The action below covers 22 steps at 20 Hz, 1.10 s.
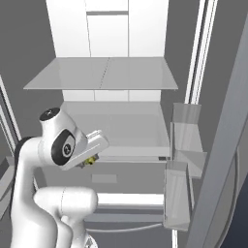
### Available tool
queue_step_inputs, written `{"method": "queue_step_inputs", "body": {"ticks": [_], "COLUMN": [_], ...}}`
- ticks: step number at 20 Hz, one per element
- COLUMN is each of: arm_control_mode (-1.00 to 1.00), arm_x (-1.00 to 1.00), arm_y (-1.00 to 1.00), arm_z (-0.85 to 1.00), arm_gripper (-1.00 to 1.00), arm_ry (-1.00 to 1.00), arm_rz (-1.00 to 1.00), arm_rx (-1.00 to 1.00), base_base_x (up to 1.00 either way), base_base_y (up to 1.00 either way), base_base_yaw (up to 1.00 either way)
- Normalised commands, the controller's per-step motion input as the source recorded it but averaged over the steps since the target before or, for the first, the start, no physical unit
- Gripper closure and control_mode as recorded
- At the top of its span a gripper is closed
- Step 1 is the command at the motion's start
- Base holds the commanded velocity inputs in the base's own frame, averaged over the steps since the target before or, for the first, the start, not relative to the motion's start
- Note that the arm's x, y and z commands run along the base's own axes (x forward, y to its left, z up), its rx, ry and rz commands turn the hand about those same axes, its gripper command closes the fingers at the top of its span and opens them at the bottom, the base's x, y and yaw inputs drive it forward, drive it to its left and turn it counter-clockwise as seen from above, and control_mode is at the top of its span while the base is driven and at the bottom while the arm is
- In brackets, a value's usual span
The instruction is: Place the cold items (mushroom and broccoli) from the fridge in one tupperware on the dining counter. Place the warm items (kebab skewer and hot dog) in the stove area in another tupperware.
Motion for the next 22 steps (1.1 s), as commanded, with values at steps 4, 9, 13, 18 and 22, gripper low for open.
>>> {"method": "queue_step_inputs", "body": {"ticks": [4, 9, 13, 18, 22], "arm_control_mode": [1.0, 1.0, 1.0, 1.0, 1.0], "arm_x": [-0.17, 0.0, 0.0, 0.0, 0.0], "arm_y": [-0.09, 0.0, 0.0, 0.0, 0.0], "arm_z": [0.0, 0.0, 0.0, 0.0, 0.0], "arm_gripper": [1.0, 1.0, 1.0, 1.0, 1.0], "arm_ry": [0.0, 0.0, 0.0, 0.0, 0.0], "arm_rz": [0.11, 0.0, 0.0, 0.0, 0.0], "arm_rx": [0.0, 0.0, 0.0, 0.0, 0.0], "base_base_x": [-0.28, -0.85, -0.99, -1.0, -1.0], "base_base_y": [-0.13, -0.2, -0.36, -0.27, -0.2], "base_base_yaw": [0.11, 0.22, 0.07, -0.08, -0.24]}}
